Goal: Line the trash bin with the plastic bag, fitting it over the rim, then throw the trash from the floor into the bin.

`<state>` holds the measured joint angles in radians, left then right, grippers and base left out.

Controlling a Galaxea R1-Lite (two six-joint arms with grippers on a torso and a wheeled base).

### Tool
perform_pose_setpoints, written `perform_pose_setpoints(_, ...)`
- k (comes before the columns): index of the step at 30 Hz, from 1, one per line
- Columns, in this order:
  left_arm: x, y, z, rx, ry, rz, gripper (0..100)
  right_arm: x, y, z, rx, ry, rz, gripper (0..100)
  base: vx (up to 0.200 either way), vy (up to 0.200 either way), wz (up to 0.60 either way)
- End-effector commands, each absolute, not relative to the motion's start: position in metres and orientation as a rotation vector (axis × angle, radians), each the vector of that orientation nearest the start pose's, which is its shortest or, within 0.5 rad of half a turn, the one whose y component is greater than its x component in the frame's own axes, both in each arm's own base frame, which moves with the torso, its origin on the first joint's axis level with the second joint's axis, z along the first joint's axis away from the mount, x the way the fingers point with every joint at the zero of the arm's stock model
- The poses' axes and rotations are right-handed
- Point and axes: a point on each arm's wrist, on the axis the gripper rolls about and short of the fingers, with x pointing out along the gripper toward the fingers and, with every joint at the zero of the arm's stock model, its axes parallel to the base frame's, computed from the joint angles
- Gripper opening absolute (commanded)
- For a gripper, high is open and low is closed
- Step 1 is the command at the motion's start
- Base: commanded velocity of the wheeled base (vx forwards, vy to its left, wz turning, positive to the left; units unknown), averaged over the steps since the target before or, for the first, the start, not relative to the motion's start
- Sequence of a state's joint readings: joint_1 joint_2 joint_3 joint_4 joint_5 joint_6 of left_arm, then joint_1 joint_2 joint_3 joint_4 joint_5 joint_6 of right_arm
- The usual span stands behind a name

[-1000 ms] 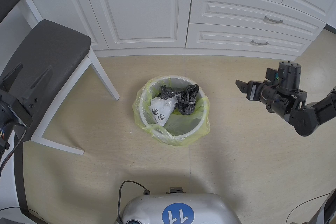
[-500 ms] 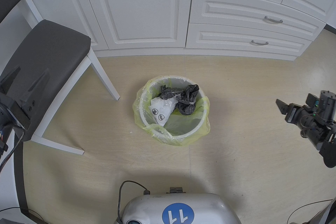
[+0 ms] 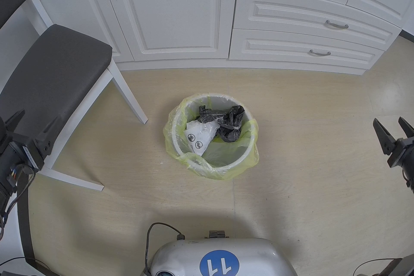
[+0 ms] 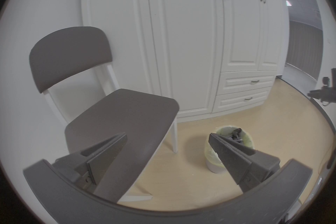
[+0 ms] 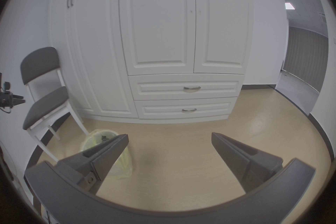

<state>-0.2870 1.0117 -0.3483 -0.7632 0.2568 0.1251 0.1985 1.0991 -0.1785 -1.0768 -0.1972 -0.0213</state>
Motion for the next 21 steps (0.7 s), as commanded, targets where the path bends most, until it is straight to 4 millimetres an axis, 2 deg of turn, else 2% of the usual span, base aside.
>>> perform_pose_setpoints(1, 0.123, -0.014, 0.235, 0.057, -0.158, 0.099, 100, 0.093, 0.019, 0.198, 0.034, -0.250, 0.047, 100, 0.000, 0.000, 0.00)
perform_pose_setpoints(3, 0.125, -0.007, 0.252, 0.054, -0.209, 0.127, 100, 0.089, 0.017, 0.226, 0.059, -0.347, 0.031, 100, 0.000, 0.000, 0.00)
perform_pose_setpoints(6, 0.120, -0.005, 0.268, 0.056, -0.272, 0.071, 100, 0.075, 0.010, 0.269, 0.076, -0.499, -0.011, 100, 0.000, 0.000, 0.00)
perform_pose_setpoints(8, 0.112, -0.005, 0.277, 0.041, -0.320, 0.032, 100, 0.068, 0.004, 0.293, 0.061, -0.524, -0.078, 100, 0.000, 0.000, 0.00)
perform_pose_setpoints(9, 0.111, -0.005, 0.278, 0.039, -0.323, 0.030, 100, 0.067, 0.004, 0.294, 0.060, -0.524, -0.084, 100, 0.000, 0.000, 0.00)
perform_pose_setpoints(10, 0.104, -0.006, 0.284, 0.023, -0.354, -0.002, 100, 0.049, -0.001, 0.314, 0.042, -0.534, -0.131, 100, 0.000, 0.000, 0.00)
perform_pose_setpoints(12, 0.098, -0.006, 0.289, 0.022, -0.369, -0.015, 100, 0.038, -0.002, 0.324, 0.042, -0.523, -0.139, 100, 0.000, 0.000, 0.00)
perform_pose_setpoints(13, 0.086, -0.005, 0.296, 0.022, -0.377, -0.013, 100, 0.015, -0.003, 0.338, 0.042, -0.509, -0.133, 100, 0.000, 0.000, 0.00)
perform_pose_setpoints(14, 0.086, -0.005, 0.296, 0.022, -0.377, -0.013, 100, 0.015, -0.003, 0.338, 0.042, -0.509, -0.133, 100, 0.000, 0.000, 0.00)
perform_pose_setpoints(16, 0.060, -0.003, 0.310, 0.021, -0.392, -0.014, 100, -0.014, -0.005, 0.350, 0.039, -0.486, -0.133, 100, 0.000, 0.000, 0.00)
perform_pose_setpoints(17, 0.053, -0.003, 0.312, 0.021, -0.391, -0.017, 100, -0.018, -0.005, 0.351, 0.041, -0.485, -0.134, 100, 0.000, 0.000, 0.00)
perform_pose_setpoints(18, 0.037, -0.002, 0.320, 0.020, -0.394, -0.020, 100, -0.031, -0.006, 0.351, 0.043, -0.491, -0.140, 100, 0.000, 0.000, 0.00)
perform_pose_setpoints(19, 0.037, -0.002, 0.320, 0.020, -0.394, -0.020, 100, -0.031, -0.006, 0.351, 0.043, -0.491, -0.140, 100, 0.000, 0.000, 0.00)
perform_pose_setpoints(20, 0.017, 0.000, 0.330, 0.017, -0.390, -0.024, 100, -0.044, -0.007, 0.350, 0.048, -0.507, -0.149, 100, 0.000, 0.000, 0.00)
perform_pose_setpoints(21, 0.009, 0.000, 0.337, 0.016, -0.385, -0.026, 100, -0.053, -0.007, 0.349, 0.049, -0.530, -0.168, 100, 0.000, 0.000, 0.00)
